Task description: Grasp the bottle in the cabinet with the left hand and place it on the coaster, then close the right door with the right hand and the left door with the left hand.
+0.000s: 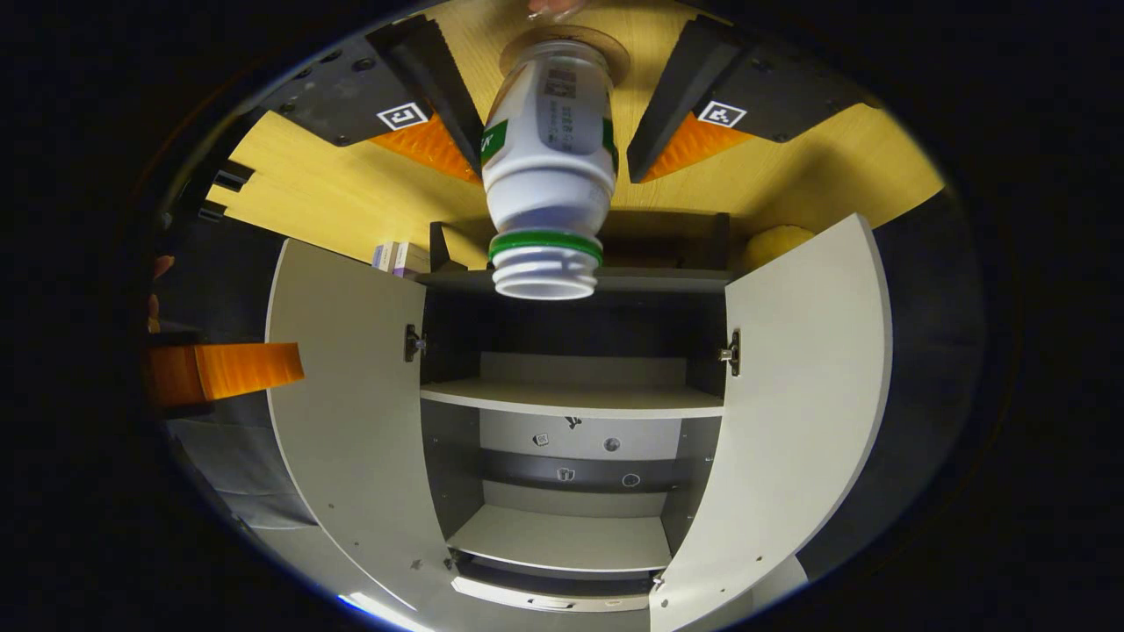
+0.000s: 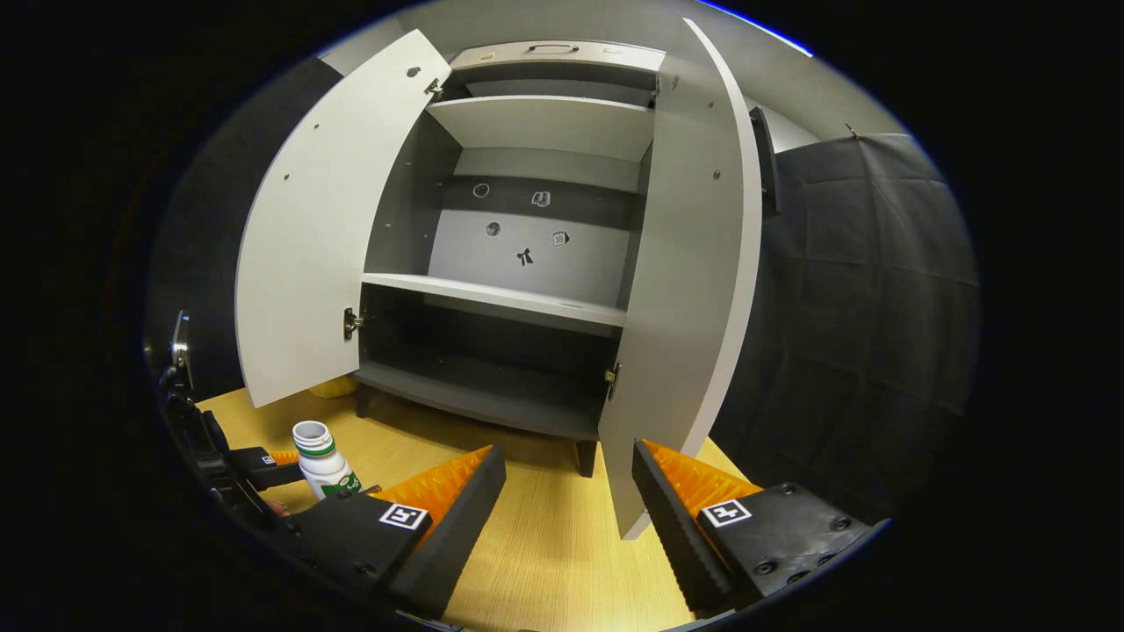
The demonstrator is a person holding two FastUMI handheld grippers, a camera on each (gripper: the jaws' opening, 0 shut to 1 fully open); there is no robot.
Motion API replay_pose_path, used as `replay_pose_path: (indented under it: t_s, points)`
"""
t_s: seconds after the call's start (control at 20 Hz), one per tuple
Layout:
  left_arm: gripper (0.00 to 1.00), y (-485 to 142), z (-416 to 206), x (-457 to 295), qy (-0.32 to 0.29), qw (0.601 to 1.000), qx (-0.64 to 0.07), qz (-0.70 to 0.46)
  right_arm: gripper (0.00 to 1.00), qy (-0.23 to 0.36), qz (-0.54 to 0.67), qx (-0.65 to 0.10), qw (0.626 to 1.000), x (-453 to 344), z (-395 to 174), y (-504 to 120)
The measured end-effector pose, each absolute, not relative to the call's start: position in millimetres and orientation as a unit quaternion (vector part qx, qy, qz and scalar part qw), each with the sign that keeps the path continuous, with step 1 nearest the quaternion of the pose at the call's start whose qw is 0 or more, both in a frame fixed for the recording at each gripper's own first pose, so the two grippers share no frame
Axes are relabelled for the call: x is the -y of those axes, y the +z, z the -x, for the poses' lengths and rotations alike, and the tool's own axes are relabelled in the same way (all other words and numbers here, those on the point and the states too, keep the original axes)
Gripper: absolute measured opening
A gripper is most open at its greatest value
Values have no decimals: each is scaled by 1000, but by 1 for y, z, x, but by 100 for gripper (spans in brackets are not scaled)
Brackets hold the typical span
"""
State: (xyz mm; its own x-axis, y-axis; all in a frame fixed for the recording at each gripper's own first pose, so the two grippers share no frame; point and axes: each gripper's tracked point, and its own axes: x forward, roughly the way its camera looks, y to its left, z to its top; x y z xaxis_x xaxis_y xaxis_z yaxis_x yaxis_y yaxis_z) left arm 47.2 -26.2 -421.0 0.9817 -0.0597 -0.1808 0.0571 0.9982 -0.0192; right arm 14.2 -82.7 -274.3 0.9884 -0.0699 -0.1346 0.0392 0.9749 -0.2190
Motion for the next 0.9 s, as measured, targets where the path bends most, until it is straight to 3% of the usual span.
replay_pose_path:
  t_s: [0.35, 0.7, 0.9]
  points:
    - [95, -328, -59, 26, -27, 998, -48, -13, 97, -21, 76, -80, 994, 76, -1, -233]
    - [95, -196, -45, 27, -77, 996, -26, -22, 97, -72, 43, -77, 993, 88, 21, -149]
    - [94, -145, -27, 3, -97, 995, -35, -18, 97, -126, 53, -39, 990, 114, 38, -86]
